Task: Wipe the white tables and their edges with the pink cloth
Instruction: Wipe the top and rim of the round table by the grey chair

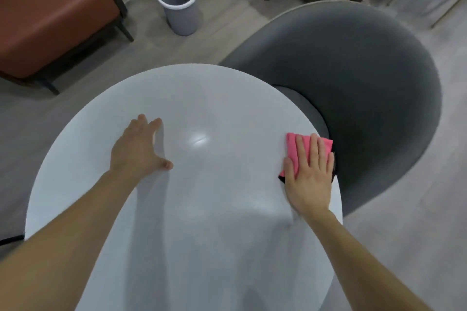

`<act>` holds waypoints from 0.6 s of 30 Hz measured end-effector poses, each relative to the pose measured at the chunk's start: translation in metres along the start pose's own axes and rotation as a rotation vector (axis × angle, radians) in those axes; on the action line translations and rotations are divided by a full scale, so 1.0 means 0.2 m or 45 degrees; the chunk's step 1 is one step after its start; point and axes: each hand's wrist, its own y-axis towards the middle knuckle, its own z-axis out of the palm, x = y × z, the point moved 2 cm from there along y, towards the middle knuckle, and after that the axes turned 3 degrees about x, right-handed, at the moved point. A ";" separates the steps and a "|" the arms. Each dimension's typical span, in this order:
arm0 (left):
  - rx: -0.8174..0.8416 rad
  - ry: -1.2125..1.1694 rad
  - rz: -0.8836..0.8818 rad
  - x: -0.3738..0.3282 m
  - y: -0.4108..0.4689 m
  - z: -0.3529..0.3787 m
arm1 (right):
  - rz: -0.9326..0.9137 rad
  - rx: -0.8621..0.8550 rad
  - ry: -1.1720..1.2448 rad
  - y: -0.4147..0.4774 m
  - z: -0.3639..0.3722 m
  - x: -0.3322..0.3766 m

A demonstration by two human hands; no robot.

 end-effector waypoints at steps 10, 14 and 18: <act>-0.493 -0.260 -0.238 0.53 -0.75 0.37 | -0.772 0.104 0.082 -0.06 0.30 1.53; -0.498 -0.207 -0.301 0.66 -0.85 0.45 | -1.337 0.178 0.002 -0.31 0.36 1.53; -0.506 -0.255 -0.168 0.44 -0.76 0.49 | -1.030 0.101 0.061 0.03 0.21 0.96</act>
